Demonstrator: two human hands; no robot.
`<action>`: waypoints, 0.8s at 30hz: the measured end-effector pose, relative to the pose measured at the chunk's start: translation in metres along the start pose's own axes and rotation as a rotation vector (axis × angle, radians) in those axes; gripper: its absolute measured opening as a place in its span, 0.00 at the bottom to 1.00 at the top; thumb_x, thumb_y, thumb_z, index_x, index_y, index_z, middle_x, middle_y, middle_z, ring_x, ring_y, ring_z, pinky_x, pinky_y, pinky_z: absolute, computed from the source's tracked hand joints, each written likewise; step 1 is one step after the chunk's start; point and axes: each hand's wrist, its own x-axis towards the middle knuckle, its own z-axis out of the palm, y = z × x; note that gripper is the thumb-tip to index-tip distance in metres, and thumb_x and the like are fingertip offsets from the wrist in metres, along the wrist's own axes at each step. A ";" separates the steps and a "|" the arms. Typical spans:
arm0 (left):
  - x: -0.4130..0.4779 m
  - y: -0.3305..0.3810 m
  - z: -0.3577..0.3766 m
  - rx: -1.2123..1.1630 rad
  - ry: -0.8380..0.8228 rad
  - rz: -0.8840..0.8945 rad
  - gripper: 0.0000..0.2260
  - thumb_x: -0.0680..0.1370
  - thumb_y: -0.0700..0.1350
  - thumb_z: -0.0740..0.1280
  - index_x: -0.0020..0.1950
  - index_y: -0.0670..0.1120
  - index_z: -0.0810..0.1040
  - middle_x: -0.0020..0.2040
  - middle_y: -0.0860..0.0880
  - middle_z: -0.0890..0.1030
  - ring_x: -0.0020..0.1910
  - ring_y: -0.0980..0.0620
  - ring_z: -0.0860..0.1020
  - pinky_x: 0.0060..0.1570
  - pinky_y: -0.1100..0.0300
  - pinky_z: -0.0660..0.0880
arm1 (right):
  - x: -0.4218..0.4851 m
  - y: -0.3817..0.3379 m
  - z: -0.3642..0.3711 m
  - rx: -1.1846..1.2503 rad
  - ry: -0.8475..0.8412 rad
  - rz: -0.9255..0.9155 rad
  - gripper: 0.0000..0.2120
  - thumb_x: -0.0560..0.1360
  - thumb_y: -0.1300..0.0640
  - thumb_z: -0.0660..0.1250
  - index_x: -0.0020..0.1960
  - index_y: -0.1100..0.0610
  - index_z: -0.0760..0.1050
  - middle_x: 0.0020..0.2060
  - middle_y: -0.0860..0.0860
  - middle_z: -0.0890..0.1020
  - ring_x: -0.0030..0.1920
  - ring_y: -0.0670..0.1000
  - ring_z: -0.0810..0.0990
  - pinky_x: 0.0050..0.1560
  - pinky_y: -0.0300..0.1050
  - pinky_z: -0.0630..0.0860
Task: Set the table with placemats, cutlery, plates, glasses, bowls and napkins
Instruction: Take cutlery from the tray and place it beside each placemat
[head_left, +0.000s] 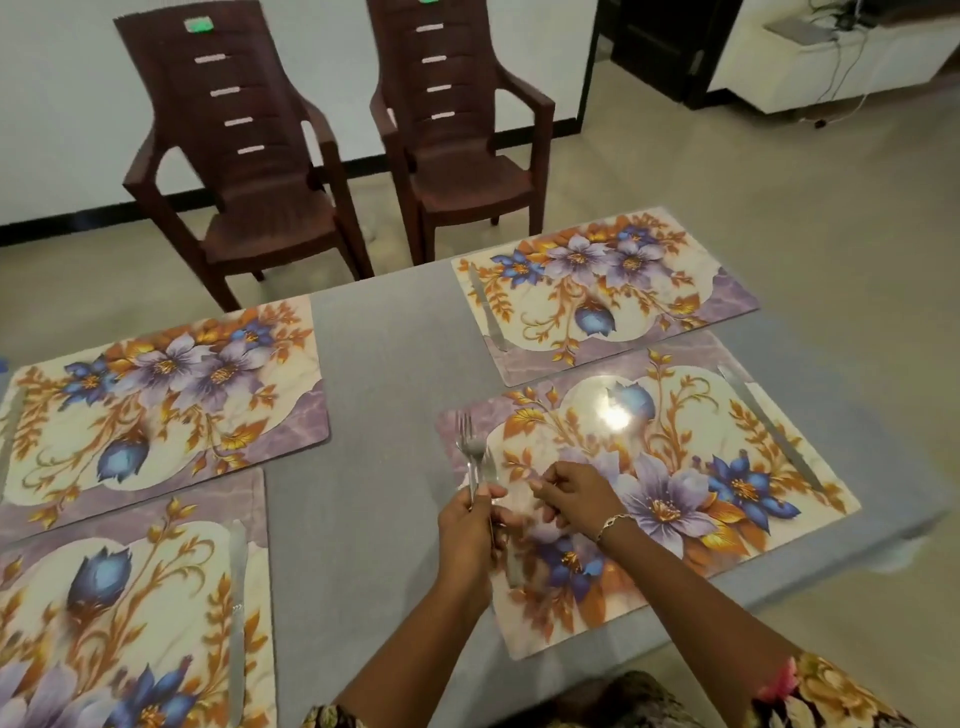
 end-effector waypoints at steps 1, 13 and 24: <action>-0.001 -0.001 0.011 0.004 -0.027 -0.001 0.11 0.82 0.41 0.56 0.45 0.42 0.76 0.26 0.47 0.74 0.19 0.57 0.67 0.18 0.68 0.62 | -0.004 0.002 -0.007 0.059 0.012 -0.010 0.14 0.76 0.60 0.64 0.32 0.55 0.70 0.24 0.48 0.75 0.20 0.40 0.72 0.26 0.35 0.70; -0.048 -0.059 0.243 0.080 -0.323 -0.008 0.14 0.81 0.39 0.58 0.40 0.40 0.79 0.32 0.41 0.78 0.29 0.48 0.75 0.30 0.60 0.72 | -0.060 0.089 -0.185 0.660 0.055 0.103 0.09 0.79 0.60 0.60 0.44 0.62 0.76 0.22 0.52 0.69 0.19 0.48 0.68 0.23 0.38 0.68; -0.110 -0.097 0.447 0.234 -0.648 -0.065 0.11 0.81 0.34 0.54 0.48 0.40 0.76 0.28 0.45 0.81 0.24 0.51 0.79 0.23 0.63 0.73 | -0.112 0.184 -0.380 0.748 0.251 0.132 0.09 0.79 0.62 0.59 0.44 0.58 0.76 0.36 0.55 0.78 0.26 0.47 0.73 0.22 0.35 0.68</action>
